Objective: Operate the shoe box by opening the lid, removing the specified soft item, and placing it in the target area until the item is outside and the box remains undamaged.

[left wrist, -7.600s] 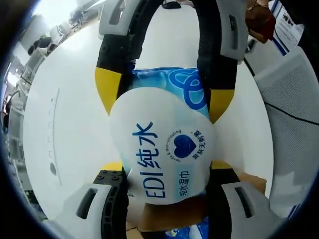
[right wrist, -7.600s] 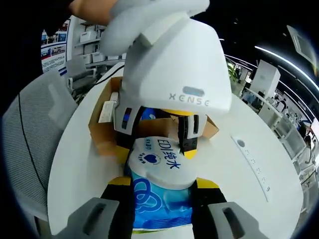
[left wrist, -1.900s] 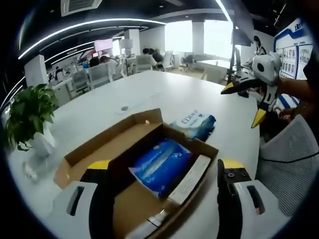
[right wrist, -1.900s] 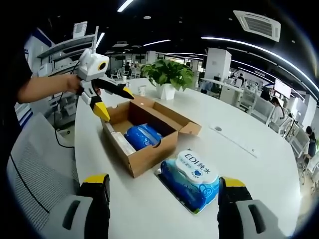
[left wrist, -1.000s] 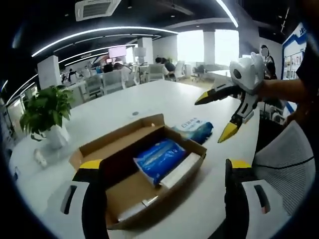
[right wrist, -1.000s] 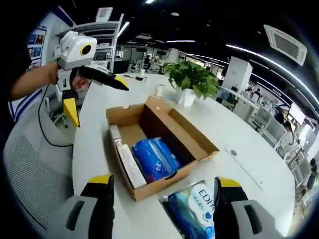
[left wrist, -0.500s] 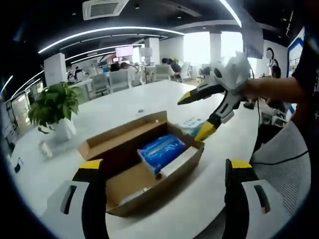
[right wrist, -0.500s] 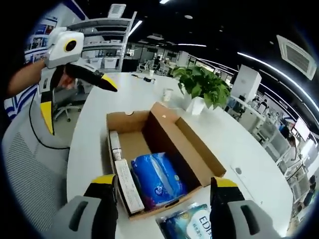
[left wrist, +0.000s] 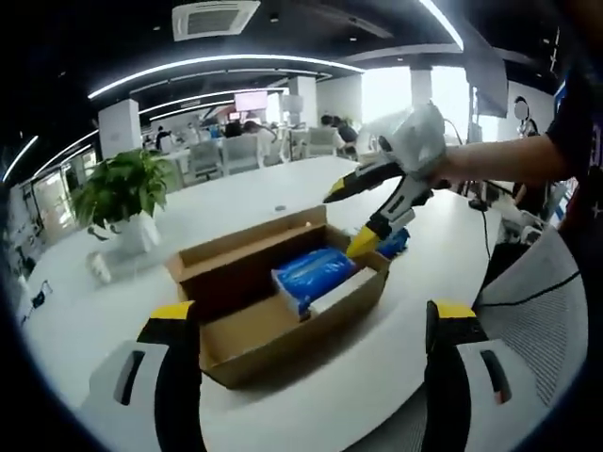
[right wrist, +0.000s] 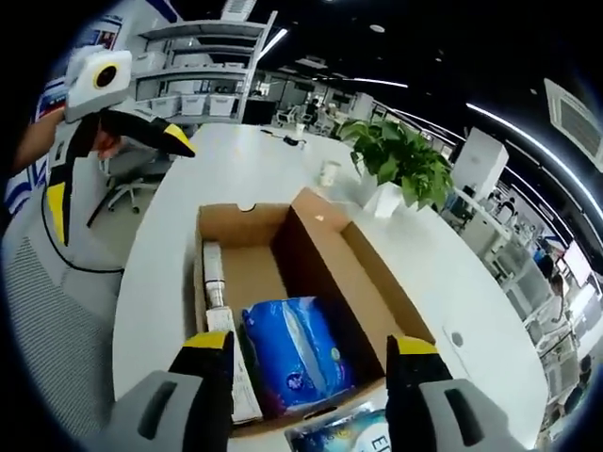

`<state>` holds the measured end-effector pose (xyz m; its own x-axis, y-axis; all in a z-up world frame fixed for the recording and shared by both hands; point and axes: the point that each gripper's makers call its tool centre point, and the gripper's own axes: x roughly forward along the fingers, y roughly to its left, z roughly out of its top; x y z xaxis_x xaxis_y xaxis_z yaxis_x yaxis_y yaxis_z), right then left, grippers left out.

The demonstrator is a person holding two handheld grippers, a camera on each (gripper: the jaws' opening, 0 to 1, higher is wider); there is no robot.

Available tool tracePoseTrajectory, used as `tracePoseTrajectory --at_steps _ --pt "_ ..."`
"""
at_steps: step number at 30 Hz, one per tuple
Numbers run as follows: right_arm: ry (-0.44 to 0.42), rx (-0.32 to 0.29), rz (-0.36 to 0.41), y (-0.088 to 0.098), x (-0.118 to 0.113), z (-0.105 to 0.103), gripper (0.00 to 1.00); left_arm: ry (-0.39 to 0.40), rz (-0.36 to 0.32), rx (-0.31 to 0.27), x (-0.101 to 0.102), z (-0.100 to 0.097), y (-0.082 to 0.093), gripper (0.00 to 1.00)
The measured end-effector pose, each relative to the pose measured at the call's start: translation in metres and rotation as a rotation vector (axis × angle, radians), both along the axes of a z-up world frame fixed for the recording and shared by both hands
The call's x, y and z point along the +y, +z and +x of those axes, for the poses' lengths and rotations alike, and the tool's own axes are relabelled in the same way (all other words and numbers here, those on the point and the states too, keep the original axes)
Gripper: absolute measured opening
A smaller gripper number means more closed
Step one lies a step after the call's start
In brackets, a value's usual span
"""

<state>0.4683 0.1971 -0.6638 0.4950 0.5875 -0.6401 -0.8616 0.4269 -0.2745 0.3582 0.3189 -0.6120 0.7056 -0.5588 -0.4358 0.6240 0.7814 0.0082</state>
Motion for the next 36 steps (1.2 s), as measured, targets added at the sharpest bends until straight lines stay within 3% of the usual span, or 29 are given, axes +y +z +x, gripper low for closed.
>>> tracePoseTrajectory --at_steps 8,18,21,27,36 --pt "0.032 -0.009 -0.034 -0.013 0.006 0.01 0.6 0.032 -0.012 -0.004 0.007 -0.012 -0.005 0.99" --pt "0.077 -0.033 -0.065 -0.022 0.016 0.019 0.45 0.077 -0.02 -0.018 0.014 -0.024 -0.008 0.99" --pt "0.103 -0.035 -0.101 -0.029 0.019 0.021 0.43 0.101 -0.053 -0.005 0.017 -0.03 -0.011 0.99" --pt "0.11 -0.074 -0.161 -0.042 0.016 0.036 0.31 0.108 -0.05 -0.004 0.015 -0.037 -0.015 0.99" --pt "0.119 -0.051 -0.23 -0.065 0.013 0.045 0.18 0.114 -0.06 -0.029 0.011 -0.035 -0.014 0.99"
